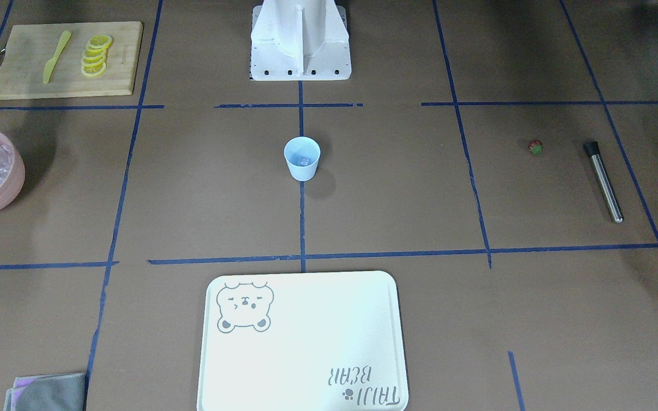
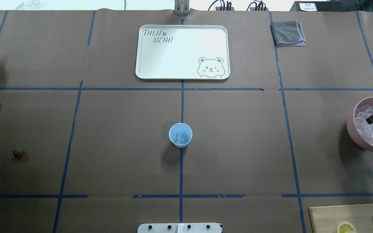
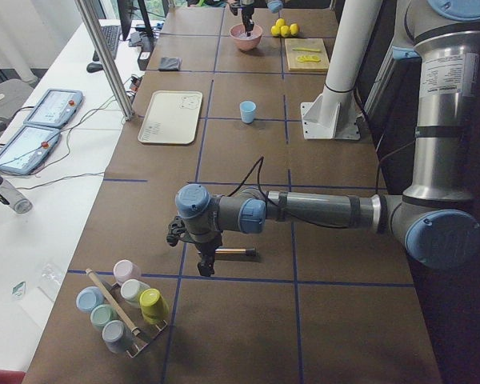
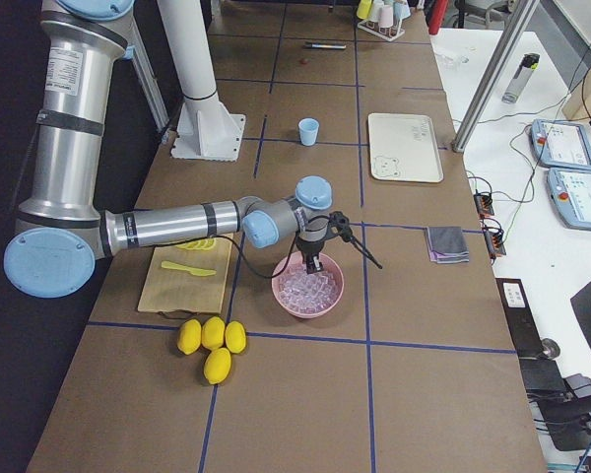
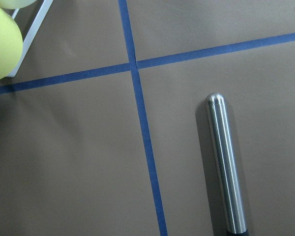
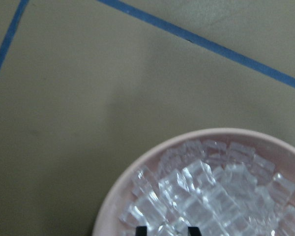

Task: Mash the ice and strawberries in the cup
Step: 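Grasp a third ice cube from the bowl with the right gripper, then carry the ice cube with the right gripper over the cup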

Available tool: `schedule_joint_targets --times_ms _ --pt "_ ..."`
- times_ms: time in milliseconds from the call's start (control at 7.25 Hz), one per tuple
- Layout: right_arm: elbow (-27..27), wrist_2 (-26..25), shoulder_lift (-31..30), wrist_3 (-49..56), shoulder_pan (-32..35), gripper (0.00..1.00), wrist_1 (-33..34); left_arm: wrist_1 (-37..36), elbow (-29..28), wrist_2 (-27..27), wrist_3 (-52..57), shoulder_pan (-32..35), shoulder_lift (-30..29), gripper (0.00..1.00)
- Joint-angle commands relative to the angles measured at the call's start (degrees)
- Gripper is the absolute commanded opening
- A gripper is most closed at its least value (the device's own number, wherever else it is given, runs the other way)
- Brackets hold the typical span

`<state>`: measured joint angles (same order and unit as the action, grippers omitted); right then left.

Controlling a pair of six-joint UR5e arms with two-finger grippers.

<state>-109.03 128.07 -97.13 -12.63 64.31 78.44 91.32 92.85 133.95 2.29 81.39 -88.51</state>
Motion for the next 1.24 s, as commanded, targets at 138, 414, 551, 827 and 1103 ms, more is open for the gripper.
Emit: schedule_joint_targets --times_ms 138,414,551,827,1103 --pt "-3.74 -0.71 15.78 -20.6 -4.06 0.01 9.46 0.0 0.49 0.0 0.0 0.0 0.0 1.0" --pt "-2.6 -5.69 24.49 -34.05 -13.98 0.02 10.33 0.0 0.49 0.0 0.0 0.0 -0.26 1.0" --pt "-0.94 -9.03 29.58 -39.35 -18.29 0.03 12.07 0.0 0.49 0.0 0.17 0.0 -0.26 1.0" --pt "3.1 -15.26 39.78 -51.02 -25.94 0.04 14.81 0.09 0.4 0.0 0.18 0.0 -0.26 1.0" --pt "5.56 -21.34 45.42 -61.06 -32.72 0.1 14.9 0.09 0.4 0.0 0.09 0.0 -0.26 1.0"
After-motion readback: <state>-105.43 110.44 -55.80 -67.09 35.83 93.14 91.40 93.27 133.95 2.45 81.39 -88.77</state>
